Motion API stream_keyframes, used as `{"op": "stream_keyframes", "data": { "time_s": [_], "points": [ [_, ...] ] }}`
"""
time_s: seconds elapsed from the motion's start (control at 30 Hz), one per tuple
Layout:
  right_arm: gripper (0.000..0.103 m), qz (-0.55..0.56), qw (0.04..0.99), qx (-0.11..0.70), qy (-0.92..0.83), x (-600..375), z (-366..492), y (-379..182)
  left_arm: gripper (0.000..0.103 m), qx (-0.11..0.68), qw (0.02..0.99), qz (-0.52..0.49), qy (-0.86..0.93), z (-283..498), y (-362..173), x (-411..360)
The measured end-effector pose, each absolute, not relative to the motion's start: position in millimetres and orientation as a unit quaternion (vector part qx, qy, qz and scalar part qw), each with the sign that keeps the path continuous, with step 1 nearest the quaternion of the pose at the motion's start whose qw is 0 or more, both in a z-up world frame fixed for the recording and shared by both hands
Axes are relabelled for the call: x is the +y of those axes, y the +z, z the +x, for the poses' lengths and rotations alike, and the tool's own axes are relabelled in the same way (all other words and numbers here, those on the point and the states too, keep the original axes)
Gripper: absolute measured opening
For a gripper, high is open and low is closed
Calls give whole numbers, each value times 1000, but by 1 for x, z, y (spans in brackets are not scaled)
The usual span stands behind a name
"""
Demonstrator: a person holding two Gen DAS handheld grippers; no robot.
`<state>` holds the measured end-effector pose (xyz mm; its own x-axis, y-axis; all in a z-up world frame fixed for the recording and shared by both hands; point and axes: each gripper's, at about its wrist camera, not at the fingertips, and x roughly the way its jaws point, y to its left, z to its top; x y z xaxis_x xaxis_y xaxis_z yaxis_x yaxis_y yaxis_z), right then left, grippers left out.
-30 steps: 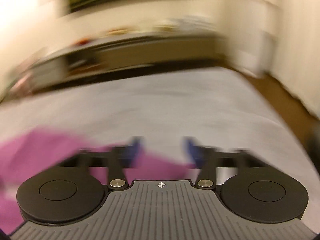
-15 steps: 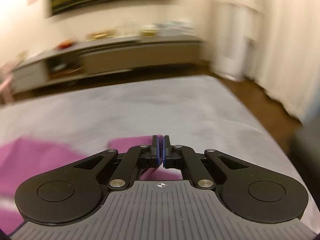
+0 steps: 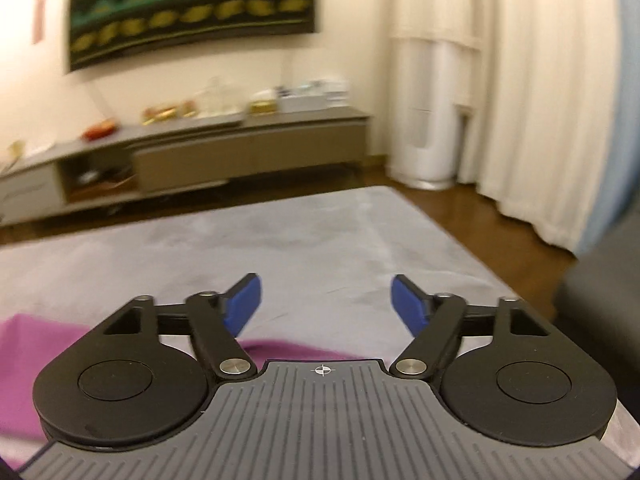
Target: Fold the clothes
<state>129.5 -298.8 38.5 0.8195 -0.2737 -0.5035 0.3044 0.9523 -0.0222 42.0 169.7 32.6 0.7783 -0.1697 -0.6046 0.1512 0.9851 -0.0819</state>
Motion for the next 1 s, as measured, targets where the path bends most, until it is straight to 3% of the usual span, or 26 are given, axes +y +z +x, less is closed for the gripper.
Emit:
{"op": "stream_keyframes", "data": {
  "time_s": [0.13, 0.23, 0.27, 0.33, 0.4, 0.5, 0.63, 0.7, 0.83, 1.0],
  "points": [
    [78, -2, 951, 297, -85, -266, 139, 23, 10, 333, 913, 129, -198, -12, -3, 75],
    [79, -25, 952, 304, -36, -242, 139, 22, 14, 304, 916, 148, -218, -29, 1, 64],
    [81, -34, 952, 303, -28, -236, 137, 22, 17, 295, 921, 120, -225, -29, 11, 73],
    [84, -54, 952, 299, -16, -226, 134, 22, 37, 273, 929, 39, -247, -28, 31, 102],
    [85, -60, 952, 298, -9, -221, 133, 23, 50, 247, 930, -51, -268, -27, 52, 133],
    [85, -61, 953, 298, 9, -210, 127, 24, 55, 210, 906, -184, -317, -28, 69, 183],
    [84, -91, 956, 275, 53, -180, 112, 30, 57, 155, 905, -272, -287, -38, 81, 231],
    [84, -103, 958, 250, 95, -152, 96, 40, 69, 140, 922, -313, -177, -35, 83, 259],
    [86, -109, 944, 200, 240, -57, 57, 71, 57, 262, 886, -377, -65, 16, 52, 294],
    [89, -205, 861, 197, 421, 95, 18, 70, 54, 326, 851, -412, -25, 26, 18, 302]
  ]
}}
